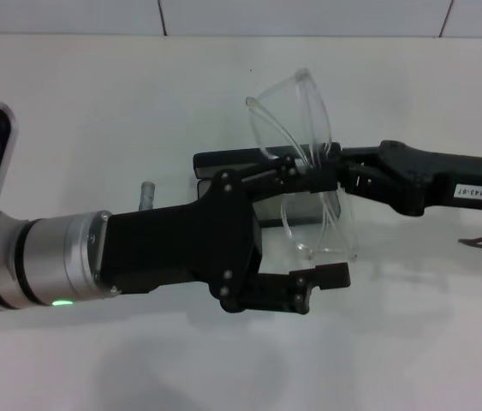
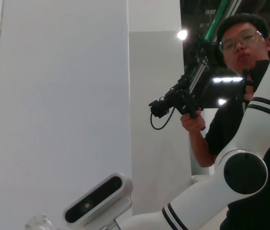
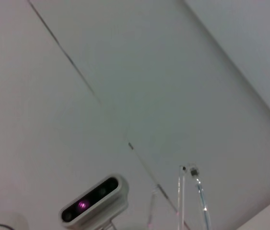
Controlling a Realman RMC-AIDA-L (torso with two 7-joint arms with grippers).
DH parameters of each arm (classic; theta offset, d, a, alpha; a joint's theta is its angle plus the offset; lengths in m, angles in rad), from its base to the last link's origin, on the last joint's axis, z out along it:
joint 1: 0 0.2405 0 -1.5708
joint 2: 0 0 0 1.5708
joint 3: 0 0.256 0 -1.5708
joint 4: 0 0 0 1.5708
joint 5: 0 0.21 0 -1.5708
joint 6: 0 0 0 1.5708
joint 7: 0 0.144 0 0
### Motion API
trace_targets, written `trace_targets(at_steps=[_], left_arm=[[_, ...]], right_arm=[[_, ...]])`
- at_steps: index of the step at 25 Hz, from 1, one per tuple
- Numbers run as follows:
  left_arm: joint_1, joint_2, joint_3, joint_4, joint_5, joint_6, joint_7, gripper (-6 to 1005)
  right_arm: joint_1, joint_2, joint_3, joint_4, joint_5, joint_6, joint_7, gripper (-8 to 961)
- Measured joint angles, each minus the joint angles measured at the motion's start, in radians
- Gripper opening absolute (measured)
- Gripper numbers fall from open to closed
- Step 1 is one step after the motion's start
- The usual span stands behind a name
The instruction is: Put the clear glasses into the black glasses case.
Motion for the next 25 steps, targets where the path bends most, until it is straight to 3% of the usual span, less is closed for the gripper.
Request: trace_targets(at_steps=[15,25], left_arm=[[-0.008,-0.001,-0.001,0.004,0.0,-0.029,-0.005,832],[-0.009,0.0,-0.001,0.007,-0.017,-0.031,-0.005,833]], right_arm=[[0.0,-0.014,-0.02,-0.027,-0.023,-0.029,0.019,72],[-0.007,-0.04,-0.017,-0.037,-0.041,-0.022,0.019,72]])
